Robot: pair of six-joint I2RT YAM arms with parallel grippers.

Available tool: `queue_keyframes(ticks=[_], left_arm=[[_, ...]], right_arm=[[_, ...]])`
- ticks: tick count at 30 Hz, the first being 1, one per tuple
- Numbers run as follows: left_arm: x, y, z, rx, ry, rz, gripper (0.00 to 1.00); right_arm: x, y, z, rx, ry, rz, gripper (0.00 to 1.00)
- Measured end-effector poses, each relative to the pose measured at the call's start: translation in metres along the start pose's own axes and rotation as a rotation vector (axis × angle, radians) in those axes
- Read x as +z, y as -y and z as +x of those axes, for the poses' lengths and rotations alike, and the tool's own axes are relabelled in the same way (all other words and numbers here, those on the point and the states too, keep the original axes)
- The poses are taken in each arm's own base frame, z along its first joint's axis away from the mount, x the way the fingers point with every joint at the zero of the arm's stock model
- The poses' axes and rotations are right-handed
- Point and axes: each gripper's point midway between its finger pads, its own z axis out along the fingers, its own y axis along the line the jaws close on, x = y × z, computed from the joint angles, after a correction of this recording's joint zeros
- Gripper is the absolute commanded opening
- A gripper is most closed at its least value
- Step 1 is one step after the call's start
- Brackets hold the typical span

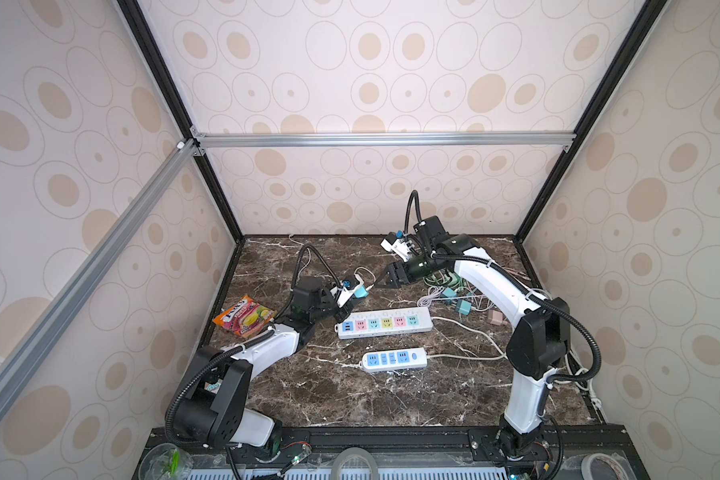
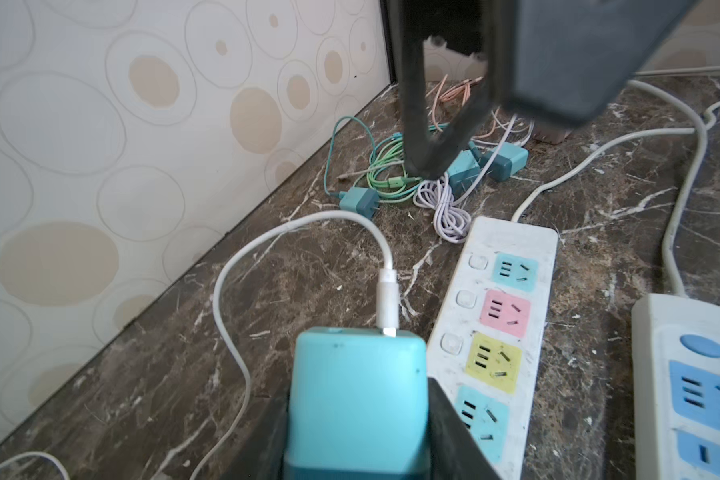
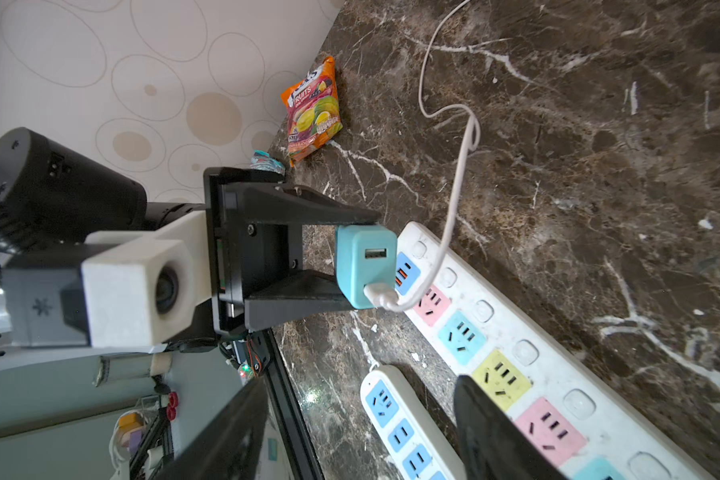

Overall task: Insert the plug
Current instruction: 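Grasp the teal charger with the right gripper beside the left gripper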

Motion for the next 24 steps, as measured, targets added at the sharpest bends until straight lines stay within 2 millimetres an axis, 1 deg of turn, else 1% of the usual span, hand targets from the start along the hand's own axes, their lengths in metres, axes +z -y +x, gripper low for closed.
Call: queue_keyframes(ticks=[3,6,9,11,15,19,24], left_arm=[[-0.001,0.003,-0.010,0.069,0.033,-0.006,0.00],[-0.003,0.006,-0.014,0.106,0.052,-0.010,0.00],[-0.004,0.007,-0.014,0.123,0.062,-0.012,0.00],[-0.004,0.008,-0.014,0.128,0.067,-0.009,0.00],[-0.004,0.009,-0.017,0.140,0.079,-0.010,0.00],[-0.004,0.010,-0.018,0.148,0.084,-0.005,0.00],[-0.004,0.010,-0.017,0.152,0.081,-0.008,0.00]], right_arm=[[0.008,-0.002,-0.001,0.002,-0.014,-0.019,0.69],[0.018,-0.001,0.003,0.015,-0.038,-0.034,0.66],[0.025,-0.001,0.006,0.031,-0.054,-0.051,0.59],[0.027,-0.002,0.006,0.043,-0.059,-0.067,0.54],[0.029,-0.007,0.006,0.043,-0.062,-0.104,0.48],[0.030,-0.012,0.005,0.036,-0.063,-0.127,0.45],[0.032,-0.012,-0.001,0.031,-0.057,-0.134,0.42]])
